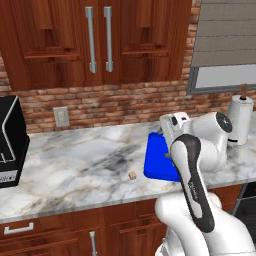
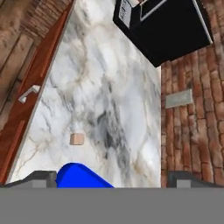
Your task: Take out the milk from the fridge and place it on the tray on the counter. Then take the sugar cube near the tray and place it in the tray.
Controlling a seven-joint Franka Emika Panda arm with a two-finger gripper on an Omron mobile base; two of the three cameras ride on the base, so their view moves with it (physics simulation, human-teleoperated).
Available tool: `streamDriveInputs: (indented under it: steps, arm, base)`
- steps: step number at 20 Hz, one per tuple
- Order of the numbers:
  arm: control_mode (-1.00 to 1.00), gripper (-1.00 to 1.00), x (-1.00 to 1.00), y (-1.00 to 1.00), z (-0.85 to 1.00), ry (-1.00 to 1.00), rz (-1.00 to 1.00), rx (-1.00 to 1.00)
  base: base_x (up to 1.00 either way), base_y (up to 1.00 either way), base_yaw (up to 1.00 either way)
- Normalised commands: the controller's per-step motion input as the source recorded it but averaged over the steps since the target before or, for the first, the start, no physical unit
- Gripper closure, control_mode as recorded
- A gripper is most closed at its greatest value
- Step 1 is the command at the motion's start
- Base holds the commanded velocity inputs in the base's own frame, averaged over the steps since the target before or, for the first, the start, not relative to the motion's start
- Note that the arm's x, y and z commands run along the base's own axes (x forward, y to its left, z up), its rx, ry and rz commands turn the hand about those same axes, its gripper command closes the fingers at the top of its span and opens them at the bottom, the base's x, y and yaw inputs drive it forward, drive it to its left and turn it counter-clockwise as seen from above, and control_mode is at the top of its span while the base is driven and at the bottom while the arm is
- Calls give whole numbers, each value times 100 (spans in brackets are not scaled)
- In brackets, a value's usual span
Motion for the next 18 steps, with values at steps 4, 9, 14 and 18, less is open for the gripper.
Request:
streamDriveInputs:
  steps: [4,9,14,18]
  arm:
    - [-100,-100,-7,68,2,-1,-7,-42]
    - [-100,-100,-5,58,2,1,-6,-40]
    - [-100,-100,-4,42,-1,-1,-4,-20]
    - [-100,-100,10,23,-8,0,-5,-1]
  base:
    - [0,0,0]
    - [0,0,0]
    - [0,0,0]
    - [0,0,0]
